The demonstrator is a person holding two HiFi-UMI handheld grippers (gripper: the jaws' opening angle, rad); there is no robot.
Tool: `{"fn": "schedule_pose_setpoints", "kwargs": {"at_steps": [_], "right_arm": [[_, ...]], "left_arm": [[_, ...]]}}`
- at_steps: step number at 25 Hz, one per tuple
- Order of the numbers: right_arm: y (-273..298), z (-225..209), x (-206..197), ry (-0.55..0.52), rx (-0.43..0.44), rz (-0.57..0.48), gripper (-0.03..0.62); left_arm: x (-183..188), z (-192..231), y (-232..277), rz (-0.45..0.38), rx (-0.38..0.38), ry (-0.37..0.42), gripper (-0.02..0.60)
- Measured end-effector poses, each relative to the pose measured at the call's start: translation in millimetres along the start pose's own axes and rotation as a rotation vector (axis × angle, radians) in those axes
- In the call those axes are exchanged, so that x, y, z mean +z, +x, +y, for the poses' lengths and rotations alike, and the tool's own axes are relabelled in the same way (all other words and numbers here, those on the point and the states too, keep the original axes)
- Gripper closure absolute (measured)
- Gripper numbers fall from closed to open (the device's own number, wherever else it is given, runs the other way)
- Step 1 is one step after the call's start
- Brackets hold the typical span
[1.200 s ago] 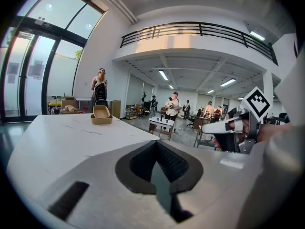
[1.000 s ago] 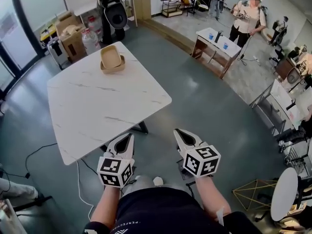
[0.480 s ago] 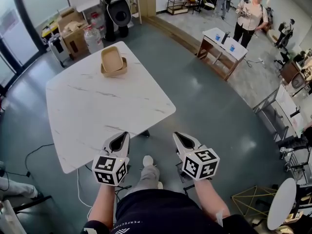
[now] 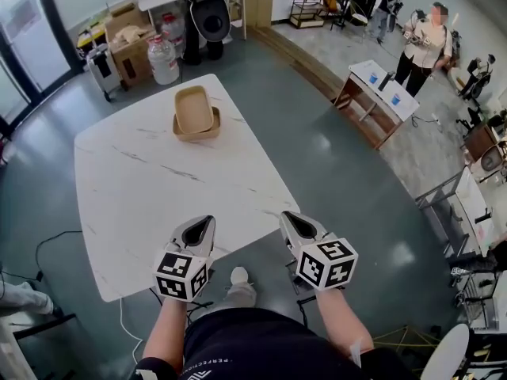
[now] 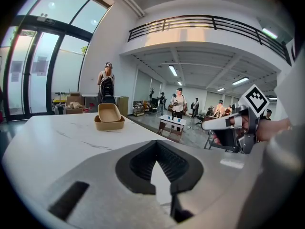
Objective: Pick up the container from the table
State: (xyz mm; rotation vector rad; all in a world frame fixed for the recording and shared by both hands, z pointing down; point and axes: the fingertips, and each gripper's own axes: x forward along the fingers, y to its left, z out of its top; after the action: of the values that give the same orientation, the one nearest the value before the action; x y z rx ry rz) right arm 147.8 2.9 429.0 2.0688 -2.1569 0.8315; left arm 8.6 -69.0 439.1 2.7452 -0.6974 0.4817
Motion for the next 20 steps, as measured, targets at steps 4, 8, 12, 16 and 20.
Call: {"fn": "schedule_pose_setpoints", "kwargs": {"at_steps": [4,8,12,16,20], "right_arm": [[40,-2,17,-0.02,0.035,0.028,0.594],[73,-3,33,-0.043,0.059,0.049,0.594],[100,-3,46,-0.075,0.084,0.061,0.594],[123,-4,57,-0.116,0.13,0.09,0.594],[155,-5,68,-0.149,0.19,0.11,0.594]], "left_arm": [[8,28,17,0.004,0.016,-0.014,0.589],[16,50,33,0.015,0.017,-0.005,0.586],[22,65,49,0.032,0.004,0.013,0.586],[23,77,59,0.04,0.04,-0.007,0.586],[34,97,64,0.016,0.121,-0.025,0.568]]}}
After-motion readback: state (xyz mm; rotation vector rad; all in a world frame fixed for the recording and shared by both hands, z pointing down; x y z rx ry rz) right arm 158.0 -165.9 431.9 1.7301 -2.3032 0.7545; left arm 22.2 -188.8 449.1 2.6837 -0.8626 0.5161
